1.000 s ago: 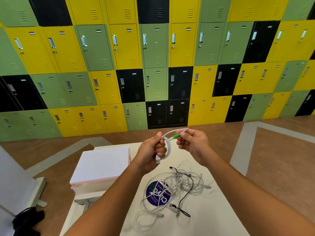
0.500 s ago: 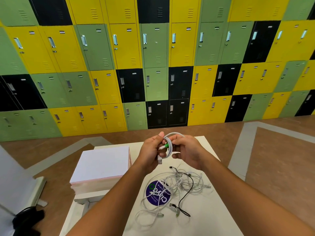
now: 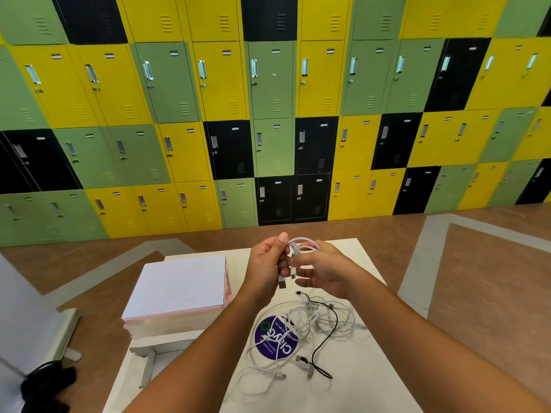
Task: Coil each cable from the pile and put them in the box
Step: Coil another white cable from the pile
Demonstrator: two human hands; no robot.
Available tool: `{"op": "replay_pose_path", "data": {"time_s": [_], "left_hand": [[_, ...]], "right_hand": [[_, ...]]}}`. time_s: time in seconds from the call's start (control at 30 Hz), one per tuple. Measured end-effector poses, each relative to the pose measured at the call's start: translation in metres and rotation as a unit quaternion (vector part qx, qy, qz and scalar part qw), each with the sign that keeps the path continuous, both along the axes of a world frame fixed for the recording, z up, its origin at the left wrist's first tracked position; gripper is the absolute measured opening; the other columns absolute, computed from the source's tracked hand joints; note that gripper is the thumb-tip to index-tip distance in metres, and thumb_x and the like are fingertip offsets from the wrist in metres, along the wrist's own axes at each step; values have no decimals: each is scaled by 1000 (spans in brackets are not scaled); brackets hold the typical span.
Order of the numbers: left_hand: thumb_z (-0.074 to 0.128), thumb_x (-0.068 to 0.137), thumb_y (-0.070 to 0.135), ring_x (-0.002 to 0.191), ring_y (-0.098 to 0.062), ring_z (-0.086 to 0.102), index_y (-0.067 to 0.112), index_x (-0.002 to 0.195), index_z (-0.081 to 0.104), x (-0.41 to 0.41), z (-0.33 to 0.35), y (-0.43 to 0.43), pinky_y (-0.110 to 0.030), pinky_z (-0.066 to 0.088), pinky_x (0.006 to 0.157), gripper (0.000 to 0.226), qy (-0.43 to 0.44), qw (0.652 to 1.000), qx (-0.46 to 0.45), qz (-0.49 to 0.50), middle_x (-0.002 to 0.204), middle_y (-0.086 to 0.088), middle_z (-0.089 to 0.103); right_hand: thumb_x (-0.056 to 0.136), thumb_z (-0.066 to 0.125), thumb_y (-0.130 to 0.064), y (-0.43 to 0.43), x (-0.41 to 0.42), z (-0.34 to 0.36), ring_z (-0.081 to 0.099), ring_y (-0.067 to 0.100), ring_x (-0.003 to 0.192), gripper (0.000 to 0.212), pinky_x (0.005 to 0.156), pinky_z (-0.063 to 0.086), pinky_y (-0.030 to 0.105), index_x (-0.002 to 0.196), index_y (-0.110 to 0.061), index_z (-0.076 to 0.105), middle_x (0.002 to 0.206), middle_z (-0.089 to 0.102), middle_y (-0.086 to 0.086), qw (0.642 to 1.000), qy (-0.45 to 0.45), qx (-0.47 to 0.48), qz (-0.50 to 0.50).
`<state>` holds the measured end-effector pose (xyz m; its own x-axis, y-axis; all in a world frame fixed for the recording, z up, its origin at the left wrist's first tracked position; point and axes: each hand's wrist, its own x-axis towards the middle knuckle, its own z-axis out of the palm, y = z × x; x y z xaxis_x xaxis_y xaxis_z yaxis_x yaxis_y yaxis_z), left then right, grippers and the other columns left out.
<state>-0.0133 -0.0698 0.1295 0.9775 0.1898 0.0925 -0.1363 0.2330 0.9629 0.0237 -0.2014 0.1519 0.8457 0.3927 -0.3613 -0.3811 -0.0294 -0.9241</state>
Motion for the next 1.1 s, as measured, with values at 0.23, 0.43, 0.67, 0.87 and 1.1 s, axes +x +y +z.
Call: {"op": "replay_pose_path", "data": {"time_s": [0.23,0.43,0.67,0.87,1.1], "left_hand": [[54,102,28,45,-14,40,8,73,55,3,-8,-5,-24,35,42,35,-22,996,67,58,52,-1,45],[53,103,33,46,-11,47,11,80,63,10,-7,6,-24,38,40,33,8,985,114,129,56,-1,48],[55,102,37,46,-8,40,9,83,67,18,-14,31,-24,36,46,35,36,988,70,134,54,6,43],[53,103,32,48,-9,31,6,86,62,16,-13,23,-23,32,46,32,43,992,-5,117,51,9,36],[55,102,33,48,-9,35,10,78,64,21,-5,14,-23,33,44,34,11,993,38,115,51,8,40]], "right_hand": [[82,72,9,-2,-2,2,64,27,62,10,58,59,30,87,4,65,67,67,16,1000,12,-29,1],[83,71,10,-10,-9,1,66,27,60,34,52,55,30,114,6,58,80,63,18,994,29,-66,80],[88,65,9,-27,-11,-3,67,30,64,20,59,59,34,98,-8,68,73,65,14,944,-39,-128,300],[85,69,6,-32,-6,1,68,28,77,19,67,57,35,91,-11,63,84,72,14,893,-79,-264,356],[88,73,-23,-13,-9,-1,68,21,90,29,79,46,37,114,-16,62,115,73,10,922,-109,-175,327]]}}
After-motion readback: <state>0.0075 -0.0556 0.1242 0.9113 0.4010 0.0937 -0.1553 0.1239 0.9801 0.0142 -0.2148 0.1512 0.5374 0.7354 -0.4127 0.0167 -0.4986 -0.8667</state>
